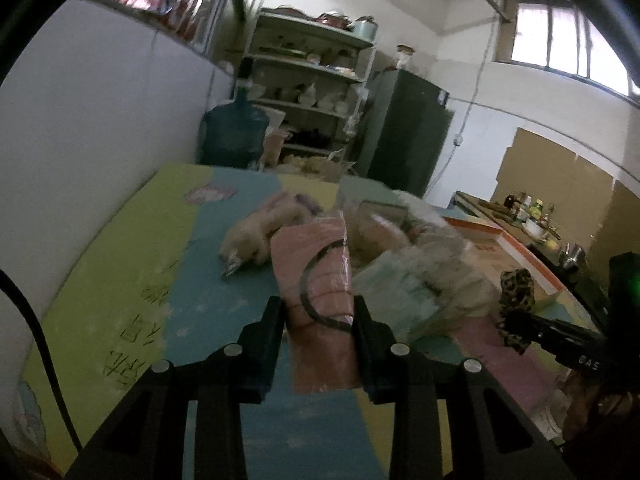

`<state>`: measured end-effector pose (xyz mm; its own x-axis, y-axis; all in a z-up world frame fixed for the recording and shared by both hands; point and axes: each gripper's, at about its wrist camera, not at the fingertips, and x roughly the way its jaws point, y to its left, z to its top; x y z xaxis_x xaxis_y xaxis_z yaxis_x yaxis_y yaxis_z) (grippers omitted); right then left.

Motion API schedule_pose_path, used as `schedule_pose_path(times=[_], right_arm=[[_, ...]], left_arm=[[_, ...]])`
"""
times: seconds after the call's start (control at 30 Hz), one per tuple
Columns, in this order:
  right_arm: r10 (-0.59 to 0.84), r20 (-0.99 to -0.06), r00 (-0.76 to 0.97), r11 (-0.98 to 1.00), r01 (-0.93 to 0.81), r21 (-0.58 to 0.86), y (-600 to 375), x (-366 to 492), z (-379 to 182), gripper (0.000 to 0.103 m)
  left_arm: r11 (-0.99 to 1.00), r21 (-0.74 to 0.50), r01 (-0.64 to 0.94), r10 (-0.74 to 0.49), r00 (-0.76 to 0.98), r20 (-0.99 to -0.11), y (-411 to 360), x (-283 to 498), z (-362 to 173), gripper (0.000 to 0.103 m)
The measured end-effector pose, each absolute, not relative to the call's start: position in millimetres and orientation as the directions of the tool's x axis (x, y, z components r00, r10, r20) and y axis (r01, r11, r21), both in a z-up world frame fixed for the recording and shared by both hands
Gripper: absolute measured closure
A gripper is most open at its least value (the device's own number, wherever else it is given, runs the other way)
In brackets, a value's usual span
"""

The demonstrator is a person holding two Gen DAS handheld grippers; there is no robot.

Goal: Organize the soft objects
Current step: 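Carry the pink pouch and leopard scrunchie over the cardboard box lid with both tools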

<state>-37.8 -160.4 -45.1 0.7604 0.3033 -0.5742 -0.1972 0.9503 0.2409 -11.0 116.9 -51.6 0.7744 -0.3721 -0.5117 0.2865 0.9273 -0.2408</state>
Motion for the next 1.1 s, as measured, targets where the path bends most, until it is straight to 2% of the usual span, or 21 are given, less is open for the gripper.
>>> schedule_pose_path(times=[0.5, 0.77, 1.1], right_arm=[[0.265, -0.483, 0.835, 0.952, -0.147, 0.267, -207.8, -56.9, -14.0, 0.082], [0.181, -0.45, 0.874, 0.964, -0.068, 0.256, -261.5, -66.9, -2.2, 0.082], [0.047, -0.431, 0.901, 0.972, 0.058, 0.227, -342.7, -70.6, 6.7, 0.082]], left_arm=[[0.851, -0.22, 0.477, -0.524, 0.735, -0.431, 24.0, -13.4, -7.5, 0.069], [0.788, -0.212, 0.578, -0.606, 0.666, -0.435, -51.1, -6.6, 0.8, 0.069], [0.753, -0.238, 0.613, -0.644, 0.616, -0.454, -128.5, 18.2, 0.2, 0.069]])
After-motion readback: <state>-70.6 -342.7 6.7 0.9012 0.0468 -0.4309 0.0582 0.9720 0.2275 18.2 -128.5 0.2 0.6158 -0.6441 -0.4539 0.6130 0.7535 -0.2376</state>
